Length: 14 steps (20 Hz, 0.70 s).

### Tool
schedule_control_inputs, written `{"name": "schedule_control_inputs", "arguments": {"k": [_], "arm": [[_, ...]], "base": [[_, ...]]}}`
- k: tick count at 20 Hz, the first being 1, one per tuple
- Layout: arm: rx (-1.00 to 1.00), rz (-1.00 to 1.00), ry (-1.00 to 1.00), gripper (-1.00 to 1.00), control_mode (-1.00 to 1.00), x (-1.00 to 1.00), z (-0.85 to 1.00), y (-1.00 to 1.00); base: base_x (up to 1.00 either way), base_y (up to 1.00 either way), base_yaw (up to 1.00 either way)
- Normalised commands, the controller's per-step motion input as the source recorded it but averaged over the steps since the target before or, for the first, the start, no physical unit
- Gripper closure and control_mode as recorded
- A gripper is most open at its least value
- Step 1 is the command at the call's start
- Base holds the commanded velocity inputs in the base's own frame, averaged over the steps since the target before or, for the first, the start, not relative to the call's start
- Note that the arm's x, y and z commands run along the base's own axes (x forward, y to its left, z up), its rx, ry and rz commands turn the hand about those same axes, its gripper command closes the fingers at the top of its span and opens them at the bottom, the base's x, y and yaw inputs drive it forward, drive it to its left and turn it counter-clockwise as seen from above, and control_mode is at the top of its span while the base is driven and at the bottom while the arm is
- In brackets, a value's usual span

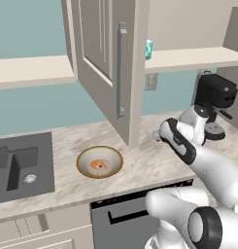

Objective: Move the mug from next to the sink to the open cabinet. Then, move the bowl with the shrimp to the fridge to clear the area for faucet cleaning.

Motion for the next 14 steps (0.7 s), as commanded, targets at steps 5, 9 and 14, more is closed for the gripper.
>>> {"name": "schedule_control_inputs", "arguments": {"k": [5,9,14], "arm": [[0.58,0.01,0.03,-1.00,-1.00,-0.07,-0.25,0.02],[0.43,0.00,0.02,-1.00,-1.00,-0.03,-0.03,0.40],[0.02,-0.04,0.29,-1.00,-1.00,0.22,0.15,0.78]], "base": [[0.00,0.00,0.00],[0.00,0.00,0.00],[0.00,0.00,0.00]]}}
